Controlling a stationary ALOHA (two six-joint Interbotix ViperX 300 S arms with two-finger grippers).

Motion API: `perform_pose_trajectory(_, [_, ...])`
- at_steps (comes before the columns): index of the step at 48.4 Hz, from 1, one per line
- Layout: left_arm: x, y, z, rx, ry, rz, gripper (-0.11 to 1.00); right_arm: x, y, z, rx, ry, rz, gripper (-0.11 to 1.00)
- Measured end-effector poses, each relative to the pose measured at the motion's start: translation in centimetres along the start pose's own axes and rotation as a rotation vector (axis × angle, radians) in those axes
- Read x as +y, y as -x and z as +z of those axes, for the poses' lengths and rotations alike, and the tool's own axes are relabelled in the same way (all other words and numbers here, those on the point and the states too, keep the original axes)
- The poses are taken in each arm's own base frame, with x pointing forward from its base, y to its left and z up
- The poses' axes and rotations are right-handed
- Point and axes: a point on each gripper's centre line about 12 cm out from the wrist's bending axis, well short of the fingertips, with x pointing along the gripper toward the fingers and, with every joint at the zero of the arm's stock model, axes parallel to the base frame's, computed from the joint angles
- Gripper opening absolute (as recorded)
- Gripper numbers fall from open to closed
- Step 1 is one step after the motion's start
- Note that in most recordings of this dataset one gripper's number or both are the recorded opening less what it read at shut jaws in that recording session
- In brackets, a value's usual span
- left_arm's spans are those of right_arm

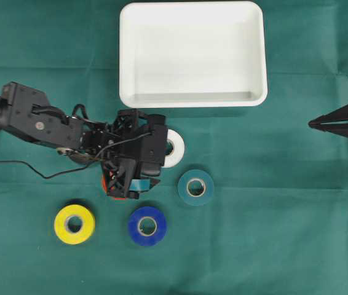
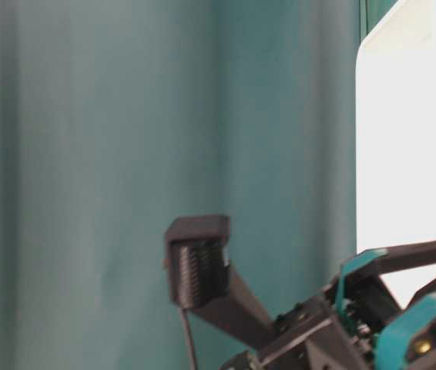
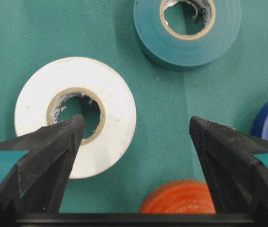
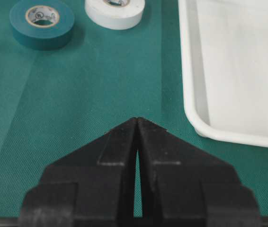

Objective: Put the tape into the white case with the left arm.
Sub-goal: 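Lower the left gripper into the white roll's hole and close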

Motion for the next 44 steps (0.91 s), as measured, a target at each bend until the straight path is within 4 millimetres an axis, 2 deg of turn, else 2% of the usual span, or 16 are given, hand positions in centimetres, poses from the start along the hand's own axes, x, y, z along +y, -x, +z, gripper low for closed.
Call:
perform_pose_trajectory(9, [0.0,-1.7,-0.4,0.031,0.000,0.000,0.99,0.0,0.0,0.0,0.000,0.000,0.000,-0.09])
perform_pose_trajectory(34, [0.5,-3.2,-1.1,0.063,0.011,0.010,0.97,0.0,0.0,-0.1,0.002,0.000,0.000,-0.09])
perform_pose_trajectory(38, [0.5,-3.2,-0.8,0.056,0.011,0.009,0.87,0.0,0.0,-0.1,0.002,0.000,0.000,-0.09])
perform_pose_trajectory(44, [0.5,-3.2,-0.7,0.053,0.011,0.009,0.53,0.0,0.0,-0.1,0.002,0.002,0.000,-0.09])
